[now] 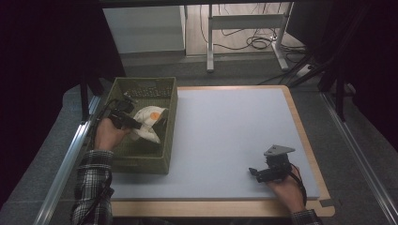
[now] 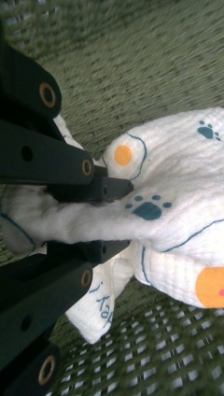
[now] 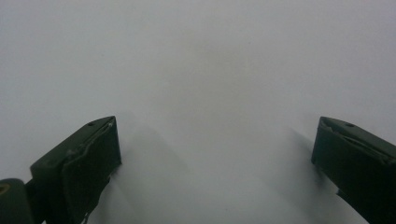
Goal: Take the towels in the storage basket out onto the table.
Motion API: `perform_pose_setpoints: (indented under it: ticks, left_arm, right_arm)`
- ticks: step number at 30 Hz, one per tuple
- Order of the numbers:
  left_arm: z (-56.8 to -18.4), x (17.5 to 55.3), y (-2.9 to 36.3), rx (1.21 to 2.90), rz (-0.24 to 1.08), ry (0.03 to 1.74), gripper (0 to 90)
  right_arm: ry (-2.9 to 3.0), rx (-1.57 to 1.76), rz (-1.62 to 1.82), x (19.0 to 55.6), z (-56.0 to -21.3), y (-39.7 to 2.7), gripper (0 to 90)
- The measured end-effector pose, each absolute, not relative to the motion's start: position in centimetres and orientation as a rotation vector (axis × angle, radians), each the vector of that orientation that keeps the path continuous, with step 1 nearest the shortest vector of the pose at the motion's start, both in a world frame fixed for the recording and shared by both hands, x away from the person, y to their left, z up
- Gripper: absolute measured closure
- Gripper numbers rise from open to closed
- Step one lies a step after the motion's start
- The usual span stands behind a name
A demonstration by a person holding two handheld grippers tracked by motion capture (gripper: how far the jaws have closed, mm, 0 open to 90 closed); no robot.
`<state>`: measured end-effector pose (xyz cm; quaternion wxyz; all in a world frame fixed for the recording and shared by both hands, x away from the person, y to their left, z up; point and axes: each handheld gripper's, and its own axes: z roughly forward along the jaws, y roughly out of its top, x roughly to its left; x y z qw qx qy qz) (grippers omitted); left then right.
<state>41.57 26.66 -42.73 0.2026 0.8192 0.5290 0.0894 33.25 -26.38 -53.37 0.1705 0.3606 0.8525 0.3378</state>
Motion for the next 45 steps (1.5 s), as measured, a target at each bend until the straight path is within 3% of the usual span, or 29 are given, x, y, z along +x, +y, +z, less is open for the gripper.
perform_pose_setpoints:
  ticks: [27,45]
  left_arm:
    - [-34.7,38.4,27.6,2.182,0.423,1.376,77.2]
    - [-32.9,38.6,23.1,2.173,0.395,1.222,77.0]
  right_arm:
    - [2.422,1.025,0.96,33.2,-53.4,-26.4,1.2]
    - [2.422,1.022,0.959,33.2,-53.4,-26.4,1.2]
